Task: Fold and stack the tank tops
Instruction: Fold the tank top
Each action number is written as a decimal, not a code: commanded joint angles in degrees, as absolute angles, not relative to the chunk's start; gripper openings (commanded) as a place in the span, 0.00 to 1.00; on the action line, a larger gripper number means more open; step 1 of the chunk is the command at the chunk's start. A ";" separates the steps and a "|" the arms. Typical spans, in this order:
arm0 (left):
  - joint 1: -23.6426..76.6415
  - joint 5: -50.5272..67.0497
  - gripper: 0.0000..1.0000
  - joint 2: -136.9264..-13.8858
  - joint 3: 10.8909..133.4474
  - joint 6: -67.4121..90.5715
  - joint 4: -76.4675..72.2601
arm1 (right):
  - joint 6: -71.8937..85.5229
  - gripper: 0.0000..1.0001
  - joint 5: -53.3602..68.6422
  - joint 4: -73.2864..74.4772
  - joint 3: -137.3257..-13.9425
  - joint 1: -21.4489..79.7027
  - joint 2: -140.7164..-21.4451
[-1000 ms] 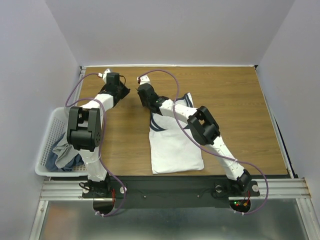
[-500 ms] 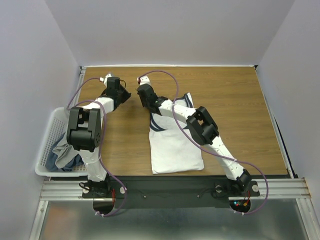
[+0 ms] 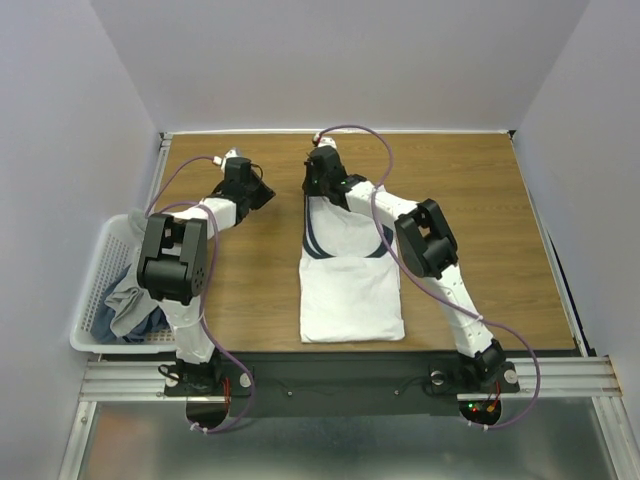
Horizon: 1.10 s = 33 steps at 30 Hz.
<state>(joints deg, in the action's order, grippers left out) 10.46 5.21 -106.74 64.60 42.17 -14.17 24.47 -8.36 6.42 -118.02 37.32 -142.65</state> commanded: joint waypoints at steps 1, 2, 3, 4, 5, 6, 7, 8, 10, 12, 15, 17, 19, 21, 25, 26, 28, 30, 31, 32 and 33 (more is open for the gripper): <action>12.13 5.89 0.12 -105.55 65.30 41.13 -16.43 | 30.84 0.01 -1.94 1.41 -114.97 34.90 -138.69; 12.91 5.71 0.12 -105.82 65.39 41.05 -16.52 | 31.72 0.01 -0.89 0.88 -114.44 34.20 -138.78; 13.27 5.45 0.12 -105.99 65.48 41.04 -16.52 | 32.25 0.02 -0.53 0.70 -114.17 33.93 -138.95; 13.71 5.28 0.12 -106.26 65.39 41.13 -16.52 | 32.95 0.02 -0.35 0.53 -114.00 33.75 -139.13; 14.58 5.10 0.12 -106.52 65.74 40.96 -16.44 | 33.22 0.02 -0.26 0.53 -113.56 33.40 -139.22; 15.02 5.01 0.12 -106.61 65.66 40.96 -16.44 | 33.40 0.02 -0.26 0.61 -113.29 33.31 -139.22; 15.55 4.75 0.12 -106.70 65.74 40.96 -16.44 | 33.75 0.02 -0.26 0.53 -112.94 33.14 -139.13; 15.99 4.57 0.12 -106.87 65.83 40.96 -16.44 | 33.92 0.05 -0.26 0.53 -112.59 33.13 -139.04; 17.14 4.13 0.12 -107.05 65.66 41.04 -16.43 | 34.36 0.10 -0.26 0.53 -111.54 32.78 -138.78; 17.84 3.87 0.12 -106.96 65.39 40.96 -16.44 | 34.63 0.23 -0.26 -1.40 -110.92 32.61 -138.34; 18.28 3.43 0.15 -105.74 64.16 41.13 -16.52 | 34.45 0.37 -0.26 -1.67 -110.83 32.52 -137.20; 18.81 3.08 0.19 -103.81 62.76 40.70 -16.61 | 34.19 0.46 -0.26 -1.67 -111.00 32.34 -136.50; 19.16 2.55 0.23 -102.31 61.44 40.69 -16.70 | 33.58 0.52 -0.26 -1.67 -110.57 32.26 -134.57; 19.77 1.50 0.30 -99.06 58.72 40.69 -16.70 | 33.40 0.61 -0.26 -1.67 -109.69 32.26 -132.64; 22.06 -1.65 0.38 -92.47 53.53 40.52 -15.57 | 32.52 0.71 -2.19 -1.50 -104.69 32.17 -125.61; 23.63 -2.45 0.38 -89.94 51.87 40.43 -14.60 | 32.52 0.73 -2.72 -0.71 -103.20 31.99 -122.03; 25.39 -4.83 0.38 -87.11 49.93 40.52 -12.32 | 33.04 0.75 -4.65 -0.09 -96.53 31.73 -117.18; 27.68 -6.32 0.37 -82.81 46.42 41.22 -10.56 | 33.22 0.76 -4.75 2.00 -88.12 31.73 -109.71; 28.29 -6.33 0.37 -81.49 45.19 42.18 -8.55 | 33.83 0.76 -4.49 3.07 -84.59 31.64 -107.25; 28.82 -6.59 0.37 -78.60 43.87 42.80 -7.31 | 34.53 0.76 -3.79 4.99 -81.33 31.73 -104.36; 30.48 -7.72 0.37 -76.83 40.90 43.85 -6.08 | 34.80 0.76 -2.91 5.71 -74.08 31.64 -99.19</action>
